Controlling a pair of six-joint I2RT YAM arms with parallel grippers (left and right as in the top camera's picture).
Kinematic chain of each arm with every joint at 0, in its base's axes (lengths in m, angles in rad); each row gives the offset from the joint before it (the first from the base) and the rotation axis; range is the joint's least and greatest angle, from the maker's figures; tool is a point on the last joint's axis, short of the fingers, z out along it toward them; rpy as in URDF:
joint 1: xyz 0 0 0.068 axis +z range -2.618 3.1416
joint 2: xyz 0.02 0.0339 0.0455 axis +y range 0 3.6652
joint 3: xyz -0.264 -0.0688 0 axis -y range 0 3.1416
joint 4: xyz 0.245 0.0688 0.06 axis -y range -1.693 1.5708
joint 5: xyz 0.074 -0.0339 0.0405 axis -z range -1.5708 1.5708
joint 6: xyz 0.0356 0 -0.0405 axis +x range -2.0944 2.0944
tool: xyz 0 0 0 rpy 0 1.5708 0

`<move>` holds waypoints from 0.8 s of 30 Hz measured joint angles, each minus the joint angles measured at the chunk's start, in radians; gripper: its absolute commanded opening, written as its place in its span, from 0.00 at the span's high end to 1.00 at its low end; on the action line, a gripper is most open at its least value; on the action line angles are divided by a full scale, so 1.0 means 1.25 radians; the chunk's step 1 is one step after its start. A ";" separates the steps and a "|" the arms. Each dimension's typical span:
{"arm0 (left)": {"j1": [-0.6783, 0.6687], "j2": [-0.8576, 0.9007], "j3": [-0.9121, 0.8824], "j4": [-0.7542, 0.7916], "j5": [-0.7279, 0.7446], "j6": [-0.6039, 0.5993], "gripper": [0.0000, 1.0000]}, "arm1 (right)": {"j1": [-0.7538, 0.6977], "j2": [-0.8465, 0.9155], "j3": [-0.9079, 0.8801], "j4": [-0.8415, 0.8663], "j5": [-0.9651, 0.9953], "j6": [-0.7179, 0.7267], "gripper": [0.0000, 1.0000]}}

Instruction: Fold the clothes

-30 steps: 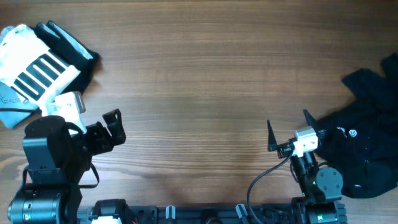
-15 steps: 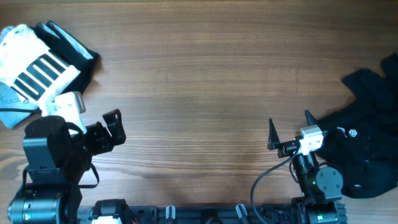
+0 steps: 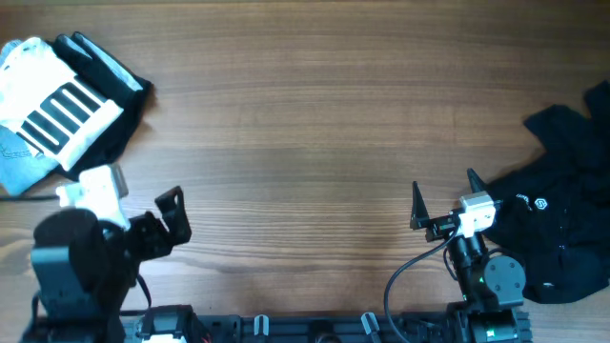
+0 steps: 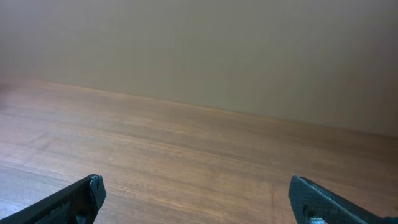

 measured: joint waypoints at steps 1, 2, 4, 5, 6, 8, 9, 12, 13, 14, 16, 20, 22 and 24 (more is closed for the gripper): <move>0.003 -0.039 -0.047 0.037 -0.002 0.000 0.00 | 0.000 0.000 0.000 -0.001 0.002 0.000 0.00; 0.004 -0.074 -0.099 0.065 -0.002 0.000 0.00 | 0.000 0.000 0.000 -0.001 0.002 0.000 0.00; 0.005 -0.174 -0.269 0.206 -0.005 0.000 0.00 | 0.000 0.000 0.000 -0.002 0.002 0.000 0.00; 0.005 -0.207 -0.327 0.270 -0.005 -0.002 0.00 | 0.000 0.000 0.000 -0.002 0.003 0.001 0.00; 0.005 -0.242 -0.388 0.336 -0.007 -0.003 0.00 | 0.000 0.000 0.000 -0.002 0.003 0.001 0.00; 0.005 -0.321 -0.517 0.480 -0.008 -0.003 0.00 | 0.000 0.000 0.000 -0.002 0.003 0.003 0.00; 0.005 -0.354 -0.570 0.553 -0.008 -0.004 0.00 | 0.000 0.000 0.000 -0.002 0.003 0.003 0.00; 0.005 -0.434 -0.700 0.762 -0.008 -0.006 0.00 | 0.000 0.000 0.000 -0.003 0.003 0.003 0.00; 0.005 -0.464 -0.754 0.824 -0.008 -0.006 0.00 | 0.000 -0.001 0.000 -0.002 0.003 0.003 0.00; 0.005 -0.466 -0.770 0.859 -0.007 -0.005 0.00 | 0.000 -0.001 0.000 -0.002 0.003 0.003 0.00; 0.005 -0.478 -0.828 0.938 -0.008 0.004 0.00 | 0.000 -0.001 0.000 -0.003 0.003 0.003 0.00; -0.005 -0.477 -0.856 0.844 -0.008 0.016 0.00 | 0.000 -0.001 0.000 -0.003 0.003 0.005 0.00; -0.017 -0.477 -0.856 0.843 -0.008 0.019 0.00 | 0.000 -0.001 0.000 -0.003 0.003 0.006 0.00; -0.018 -0.477 -0.856 0.843 -0.008 0.019 0.00 | 0.000 -0.001 0.000 -0.003 0.003 0.006 0.00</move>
